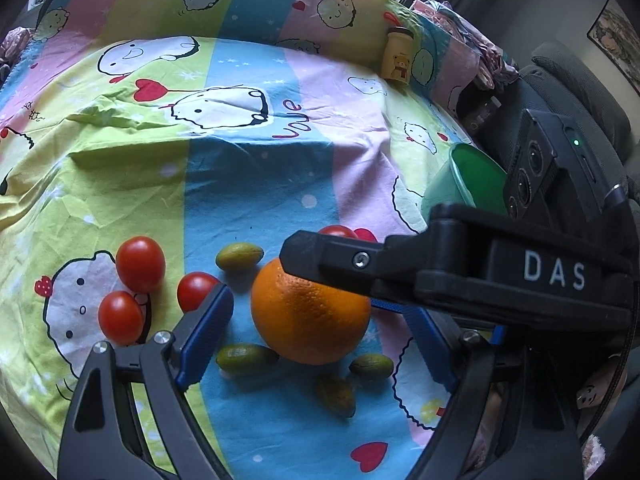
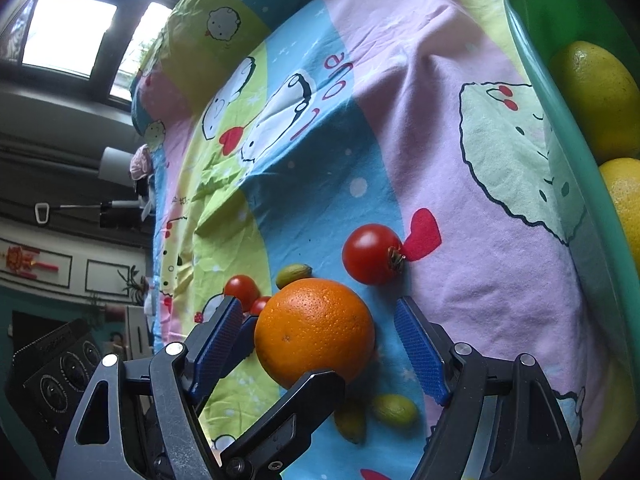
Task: Organize fruits
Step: 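Close the right gripper around the orange, then lift the orange with the right gripper and carry it to the basin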
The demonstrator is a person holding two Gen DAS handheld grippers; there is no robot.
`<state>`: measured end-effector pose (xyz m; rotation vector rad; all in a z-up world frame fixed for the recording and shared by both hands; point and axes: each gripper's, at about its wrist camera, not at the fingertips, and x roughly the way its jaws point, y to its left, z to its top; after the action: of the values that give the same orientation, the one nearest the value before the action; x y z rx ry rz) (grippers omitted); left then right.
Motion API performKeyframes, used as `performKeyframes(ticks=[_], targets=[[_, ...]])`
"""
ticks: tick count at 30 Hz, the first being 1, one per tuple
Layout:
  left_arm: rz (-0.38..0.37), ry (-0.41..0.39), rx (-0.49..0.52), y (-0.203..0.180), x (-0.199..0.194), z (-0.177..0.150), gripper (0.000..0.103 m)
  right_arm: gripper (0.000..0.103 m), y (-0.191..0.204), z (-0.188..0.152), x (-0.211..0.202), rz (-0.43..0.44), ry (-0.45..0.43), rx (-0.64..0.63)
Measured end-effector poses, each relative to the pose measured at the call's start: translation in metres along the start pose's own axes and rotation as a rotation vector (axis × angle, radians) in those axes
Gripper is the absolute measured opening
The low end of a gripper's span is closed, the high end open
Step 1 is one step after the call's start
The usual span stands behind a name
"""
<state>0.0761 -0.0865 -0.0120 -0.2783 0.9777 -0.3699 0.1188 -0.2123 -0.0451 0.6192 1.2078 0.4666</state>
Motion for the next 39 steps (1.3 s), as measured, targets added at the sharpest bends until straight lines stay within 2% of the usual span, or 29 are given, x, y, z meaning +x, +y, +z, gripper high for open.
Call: performKeyframes(ticks=[1,5,12,15,23,39], targets=[[-0.002,0.0,-0.001,0.001,0.001,0.0,0.085,0.079,-0.001,0.0,0.001,0.008,0.004,0.003],[-0.003,0.021,-0.017,0.002,0.007,-0.001,0.085,0.066,-0.007,0.001,0.007,0.043,0.024,0.037],[-0.056,0.044,-0.05,0.005,0.013,-0.004,0.076,0.065,-0.007,0.001,0.009,0.059,0.022,0.03],[-0.029,0.048,-0.05,0.005,0.015,-0.005,0.065,0.064,-0.008,0.001,0.008,0.061,0.022,0.028],[-0.003,0.047,-0.042,0.005,0.014,-0.005,0.065,0.064,-0.005,-0.002,0.008,0.054,0.026,0.02],[-0.016,-0.04,-0.027,-0.002,-0.011,0.0,0.064,0.065,0.014,-0.007,-0.012,0.08,-0.038,-0.054]])
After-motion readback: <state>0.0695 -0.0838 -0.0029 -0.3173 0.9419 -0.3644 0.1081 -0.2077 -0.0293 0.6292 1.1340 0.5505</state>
